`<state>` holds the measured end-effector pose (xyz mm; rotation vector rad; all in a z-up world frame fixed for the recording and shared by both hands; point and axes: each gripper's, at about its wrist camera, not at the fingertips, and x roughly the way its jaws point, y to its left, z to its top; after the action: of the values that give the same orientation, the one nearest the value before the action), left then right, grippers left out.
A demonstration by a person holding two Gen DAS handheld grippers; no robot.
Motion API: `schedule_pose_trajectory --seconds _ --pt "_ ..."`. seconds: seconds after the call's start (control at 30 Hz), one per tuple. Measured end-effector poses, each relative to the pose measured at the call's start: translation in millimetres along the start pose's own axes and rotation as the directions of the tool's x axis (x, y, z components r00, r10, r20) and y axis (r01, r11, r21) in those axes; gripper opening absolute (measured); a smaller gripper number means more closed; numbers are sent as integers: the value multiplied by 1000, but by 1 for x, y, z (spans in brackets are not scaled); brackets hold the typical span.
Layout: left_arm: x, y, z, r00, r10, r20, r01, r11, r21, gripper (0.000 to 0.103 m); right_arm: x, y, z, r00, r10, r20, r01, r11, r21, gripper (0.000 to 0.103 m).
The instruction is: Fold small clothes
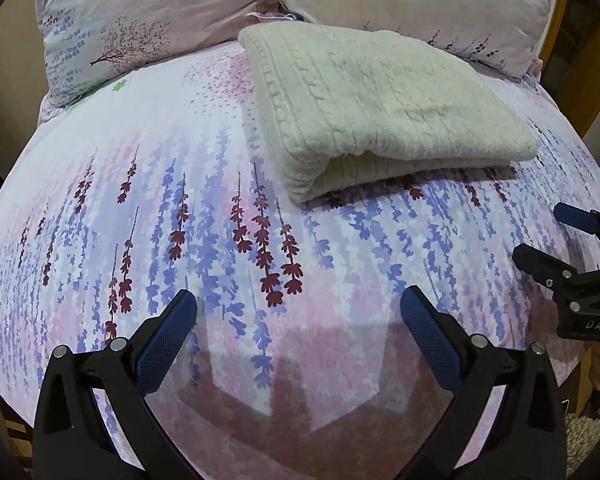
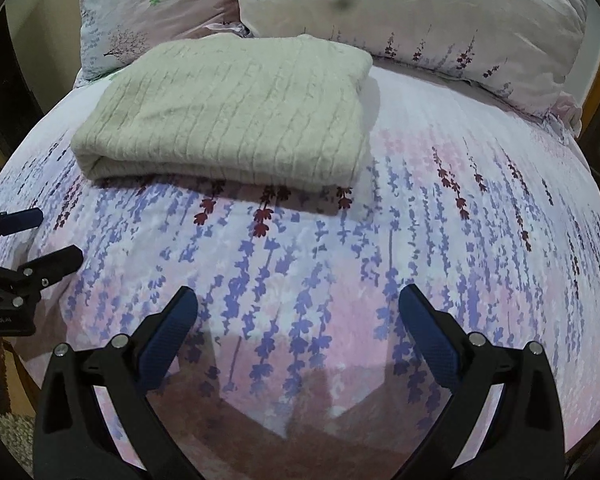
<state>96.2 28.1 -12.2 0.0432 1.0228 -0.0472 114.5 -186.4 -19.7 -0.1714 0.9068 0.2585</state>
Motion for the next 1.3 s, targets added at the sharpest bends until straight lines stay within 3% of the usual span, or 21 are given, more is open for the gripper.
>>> schedule_pose_trajectory --seconds 1.3 --pt "1 1 1 1000 12 9 -12 1000 -16 102 0 0 -3 1000 -4 5 4 1000 4 101"
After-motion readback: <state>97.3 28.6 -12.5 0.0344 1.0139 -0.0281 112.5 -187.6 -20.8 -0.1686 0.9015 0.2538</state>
